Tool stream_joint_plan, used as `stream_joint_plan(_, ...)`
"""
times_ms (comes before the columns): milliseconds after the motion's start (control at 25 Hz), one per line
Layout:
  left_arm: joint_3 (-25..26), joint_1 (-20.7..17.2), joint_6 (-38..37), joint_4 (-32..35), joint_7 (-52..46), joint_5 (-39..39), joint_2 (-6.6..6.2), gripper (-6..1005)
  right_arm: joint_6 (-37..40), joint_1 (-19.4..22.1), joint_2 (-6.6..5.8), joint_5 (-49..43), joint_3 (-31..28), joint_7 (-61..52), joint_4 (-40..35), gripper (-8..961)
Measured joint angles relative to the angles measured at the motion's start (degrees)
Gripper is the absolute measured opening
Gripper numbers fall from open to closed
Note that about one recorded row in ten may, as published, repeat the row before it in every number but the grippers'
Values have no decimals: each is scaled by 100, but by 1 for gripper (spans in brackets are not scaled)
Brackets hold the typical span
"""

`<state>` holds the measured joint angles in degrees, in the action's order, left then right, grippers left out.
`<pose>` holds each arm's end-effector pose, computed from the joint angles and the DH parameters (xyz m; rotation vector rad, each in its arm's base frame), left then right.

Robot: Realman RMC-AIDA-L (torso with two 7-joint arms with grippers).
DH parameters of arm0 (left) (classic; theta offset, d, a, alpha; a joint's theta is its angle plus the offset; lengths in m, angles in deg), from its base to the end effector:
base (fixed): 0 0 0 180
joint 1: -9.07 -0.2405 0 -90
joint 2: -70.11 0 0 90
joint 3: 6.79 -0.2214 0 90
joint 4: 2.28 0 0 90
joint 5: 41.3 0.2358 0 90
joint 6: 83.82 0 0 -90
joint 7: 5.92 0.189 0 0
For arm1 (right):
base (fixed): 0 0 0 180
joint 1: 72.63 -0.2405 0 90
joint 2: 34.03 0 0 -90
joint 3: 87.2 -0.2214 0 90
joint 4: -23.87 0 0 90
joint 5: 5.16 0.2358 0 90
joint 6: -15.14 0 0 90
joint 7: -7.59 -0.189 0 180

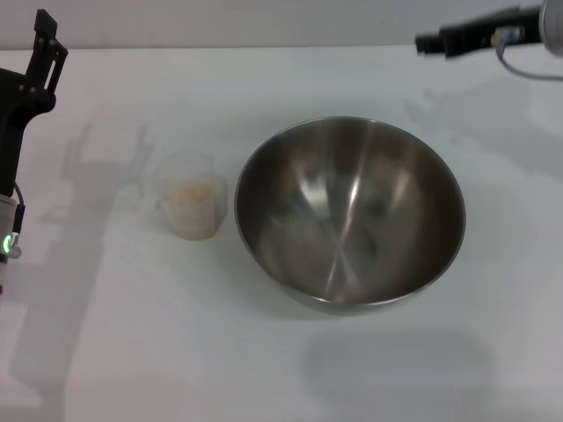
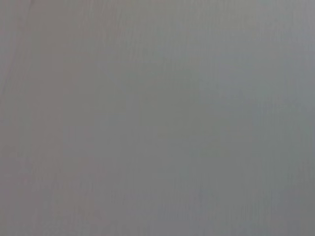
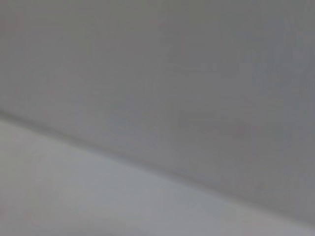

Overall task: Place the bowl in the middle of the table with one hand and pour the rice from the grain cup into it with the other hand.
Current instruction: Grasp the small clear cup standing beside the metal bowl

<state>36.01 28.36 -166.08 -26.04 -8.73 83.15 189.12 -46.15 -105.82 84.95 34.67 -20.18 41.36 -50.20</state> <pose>-0.2422 0.3504 -0.0001 -1.4281 -0.3856 -1.0261 0.1585 0.4603 0.0403 -2.2130 0.9400 0.1734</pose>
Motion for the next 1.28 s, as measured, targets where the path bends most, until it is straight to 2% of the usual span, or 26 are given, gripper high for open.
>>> stream_joint_plan(80,0,-12,0,0,0,0,0,828,762,59,12,105,151,2,-2,358)
stream_joint_plan(120,0,-12,0,0,0,0,0,828,762,59,12,105,151,2,-2,358)
stream_joint_plan(240,0,-23,-1,6,0,0,0,828,1771,207,20,247,537,3,-4,358)
stream_joint_plan(280,0,-25,-1,14,0,0,0,828,2500,319,21,294,855,6,2,357)
stream_joint_plan(320,0,-25,-1,16,0,-1,0,828,2860,381,20,302,1039,7,9,357)
stream_joint_plan(360,0,-25,-1,16,0,-1,0,828,2860,381,20,302,1039,7,9,357)
stream_joint_plan(400,0,-25,13,16,0,-12,0,828,3735,530,20,308,1484,17,57,357)
stream_joint_plan(440,0,-24,21,16,0,-17,0,828,3735,530,20,308,1484,17,57,357)
stream_joint_plan(640,0,-8,33,40,0,-34,0,828,6414,929,20,315,2787,30,476,363)
stream_joint_plan(680,0,-7,35,41,0,-34,0,828,7672,1010,21,315,3316,-11,837,370)
stream_joint_plan(720,0,-9,37,45,0,-34,0,828,7672,1010,21,315,3316,-11,837,376)
stream_joint_plan(760,0,-10,37,46,0,-34,0,828,8186,1022,24,316,3546,-62,1047,382)
stream_joint_plan(840,0,-16,39,54,0,-35,0,828,9453,1010,30,307,4070,-348,1641,395)
stream_joint_plan(880,0,-23,43,70,0,-34,1,828,10312,945,34,290,4410,-803,2170,401)
stream_joint_plan(920,0,-23,43,70,0,-34,1,829,10312,945,34,290,4410,-803,2170,407)
stream_joint_plan(1040,-8,-52,54,112,0,-22,0,829,11530,771,20,263,4865,-1891,3140,426)
stream_joint_plan(1120,-44,-76,80,139,0,-11,5,829,12009,694,5,151,4996,-2673,3669,438)
stream_joint_plan(1280,-188,-151,107,161,1,-13,9,829,12620,705,-6,-383,4813,-4040,4689,463)
